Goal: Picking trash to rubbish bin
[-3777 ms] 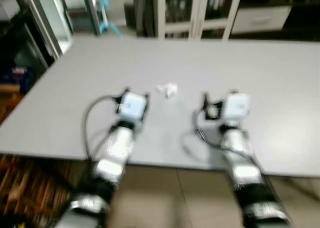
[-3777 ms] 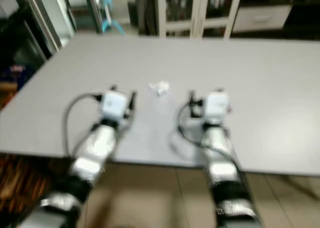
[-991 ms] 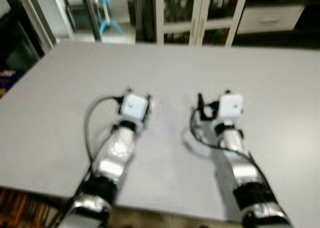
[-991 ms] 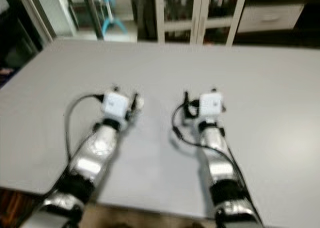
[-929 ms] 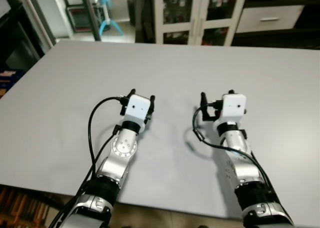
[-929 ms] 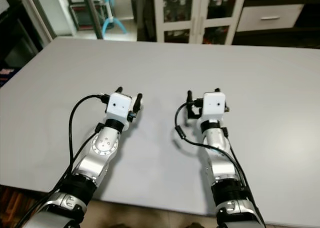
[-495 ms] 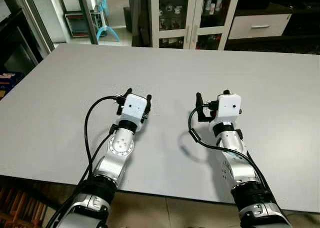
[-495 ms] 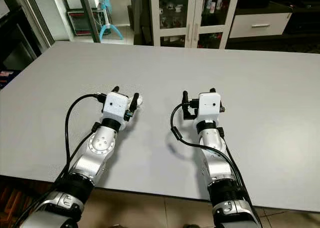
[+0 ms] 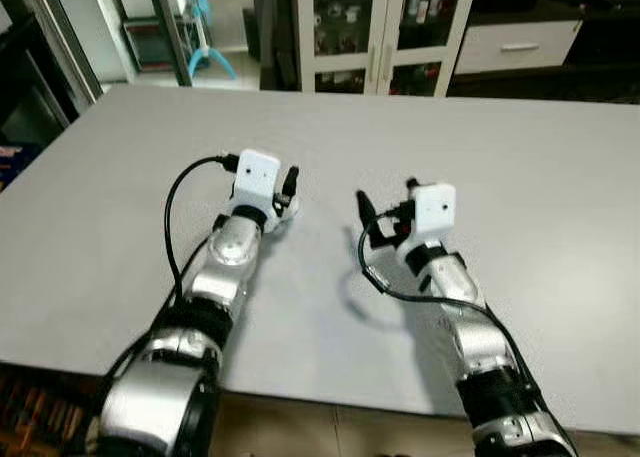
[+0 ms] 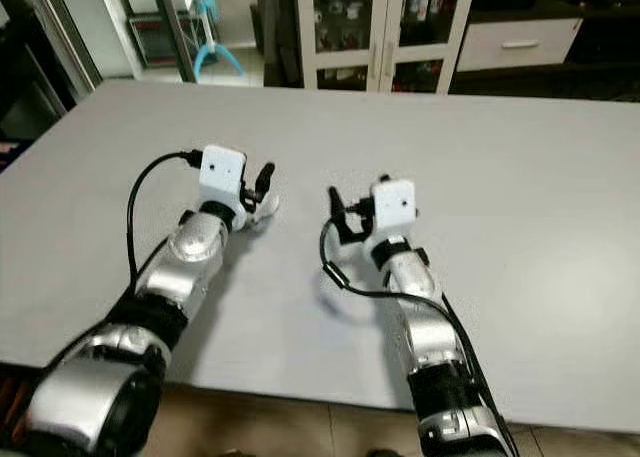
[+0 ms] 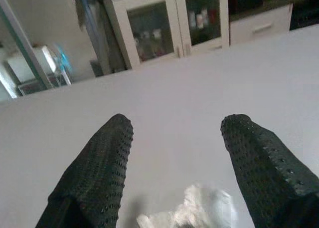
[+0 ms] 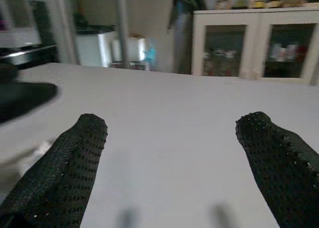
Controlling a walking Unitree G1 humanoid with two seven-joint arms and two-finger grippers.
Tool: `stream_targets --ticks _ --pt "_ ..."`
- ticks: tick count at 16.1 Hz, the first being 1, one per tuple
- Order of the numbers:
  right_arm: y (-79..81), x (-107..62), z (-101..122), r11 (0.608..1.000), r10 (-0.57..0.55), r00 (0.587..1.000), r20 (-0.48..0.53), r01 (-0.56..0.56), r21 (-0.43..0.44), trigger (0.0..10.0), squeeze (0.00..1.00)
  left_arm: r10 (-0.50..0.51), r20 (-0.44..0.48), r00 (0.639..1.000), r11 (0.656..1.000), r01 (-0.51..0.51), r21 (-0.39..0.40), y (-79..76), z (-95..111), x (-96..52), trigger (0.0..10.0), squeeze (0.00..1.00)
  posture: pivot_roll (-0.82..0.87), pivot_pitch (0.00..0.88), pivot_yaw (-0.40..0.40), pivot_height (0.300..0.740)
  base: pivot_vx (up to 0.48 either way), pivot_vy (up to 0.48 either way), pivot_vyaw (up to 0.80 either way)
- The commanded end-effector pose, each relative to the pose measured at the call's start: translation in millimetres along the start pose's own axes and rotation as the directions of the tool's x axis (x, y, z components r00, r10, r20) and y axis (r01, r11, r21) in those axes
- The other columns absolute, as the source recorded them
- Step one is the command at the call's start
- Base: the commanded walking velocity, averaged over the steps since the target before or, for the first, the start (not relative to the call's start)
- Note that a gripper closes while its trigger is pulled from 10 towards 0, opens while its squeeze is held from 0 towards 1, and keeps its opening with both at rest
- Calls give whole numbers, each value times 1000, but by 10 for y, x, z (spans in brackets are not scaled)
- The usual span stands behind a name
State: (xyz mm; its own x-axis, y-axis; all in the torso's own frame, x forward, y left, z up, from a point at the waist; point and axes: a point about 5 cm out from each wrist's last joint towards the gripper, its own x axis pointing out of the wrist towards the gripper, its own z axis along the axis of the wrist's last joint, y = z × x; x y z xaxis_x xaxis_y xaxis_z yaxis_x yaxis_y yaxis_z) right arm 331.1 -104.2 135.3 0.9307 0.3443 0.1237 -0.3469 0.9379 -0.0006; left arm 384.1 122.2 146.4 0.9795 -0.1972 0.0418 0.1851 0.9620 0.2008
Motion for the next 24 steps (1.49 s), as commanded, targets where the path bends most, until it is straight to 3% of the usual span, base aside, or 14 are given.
stream_targets --ticks 1,6,12,20,24 --pt "72 -2 56 997 71 997 -4 -71 26 10000 0 -10 -11 1000 1000 10 -1 69 81 68 10000 0 -89 83 48 740 0 0 0" --pt "184 -79 104 987 160 987 -34 -159 28 10000 0 -17 -20 1000 1000 17 -16 133 171 141 10000 0 -108 130 44 740 0 0 0" --pt "372 -239 120 955 292 953 -83 -287 69 10000 0 -115 -118 986 976 90 -200 133 57 140 10000 0 -127 184 40 740 0 0 0" --pt "511 -380 169 929 361 928 -95 -349 118 10000 0 -221 -95 971 951 193 -242 64 128 170 10000 0 -146 222 38 740 0 0 0" --pt "525 -411 167 930 356 929 -100 -343 130 10000 0 -258 -112 960 954 235 -184 -7 131 176 10000 0 -149 233 42 740 0 0 0"
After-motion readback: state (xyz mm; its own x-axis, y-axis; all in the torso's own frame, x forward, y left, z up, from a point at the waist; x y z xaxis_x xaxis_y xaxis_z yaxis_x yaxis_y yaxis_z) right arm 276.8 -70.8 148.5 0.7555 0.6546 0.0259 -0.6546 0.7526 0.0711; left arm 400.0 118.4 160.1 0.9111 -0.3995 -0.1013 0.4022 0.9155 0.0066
